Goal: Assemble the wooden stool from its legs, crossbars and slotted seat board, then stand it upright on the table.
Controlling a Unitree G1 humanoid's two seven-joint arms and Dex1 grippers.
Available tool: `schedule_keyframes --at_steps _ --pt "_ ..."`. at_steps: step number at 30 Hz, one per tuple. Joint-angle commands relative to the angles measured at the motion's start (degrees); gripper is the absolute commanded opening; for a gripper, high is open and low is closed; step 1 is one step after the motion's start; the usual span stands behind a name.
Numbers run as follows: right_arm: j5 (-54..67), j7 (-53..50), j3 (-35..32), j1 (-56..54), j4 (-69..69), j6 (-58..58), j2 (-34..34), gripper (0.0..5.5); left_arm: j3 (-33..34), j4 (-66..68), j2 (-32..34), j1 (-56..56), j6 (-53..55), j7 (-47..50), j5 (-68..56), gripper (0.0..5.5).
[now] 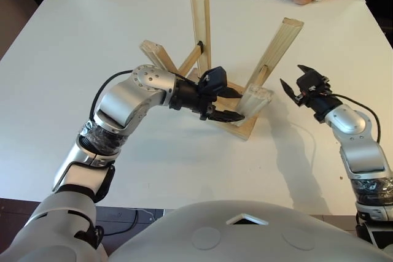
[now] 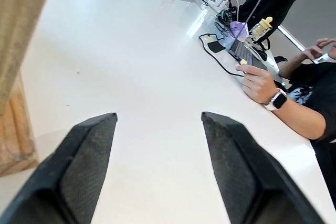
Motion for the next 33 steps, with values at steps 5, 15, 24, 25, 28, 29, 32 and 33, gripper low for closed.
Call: schedule_keyframes --at_steps 5,15,24,25,28,29,32,33 --pt "-1.94 2.33 0.31 1.77 -1.48 1.78 -1.23 2.98 0.52 -5.16 7.76 9.22 -10.71 -0.54 7.93 3.08" --pt "0.14 12.6 0.88 17.2 -12.12 4.19 -5.9 2.98 16.22 7.13 21.21 29.44 -29.97 -6.69 10.31 3.08" --pt "-0.24 16.09 4.35 18.14 -11.94 4.9 -6.26 2.98 13.08 48.22 6.7 12.19 -55.66 14.46 29.02 3.08" --pt "-0.78 15.45 5.05 17.24 -11.18 4.93 -5.65 2.98 12.16 50.91 6.2 11.33 -58.58 16.34 31.46 3.08" --pt "-2.05 14.48 7.25 16.37 -9.43 4.36 -4.54 2.98 9.86 54.19 5.24 12.27 -65.1 16.79 34.74 3.08" --pt "-2.04 14.37 7.89 16.4 -9.44 4.35 -4.11 2.98 9.25 52.9 5.25 13.9 -66.15 14.89 34.11 3.08" --pt "-1.48 13.49 9.68 15.62 -10.04 4.62 -2.14 2.98 8.18 46.11 5.71 19.63 -66.08 8.51 29.58 3.08" --pt "-1.0 13.23 10.07 15.22 -10.37 4.83 -1.41 2.98 8.28 43.29 5.69 21.34 -64.63 6.76 27.37 3.08"
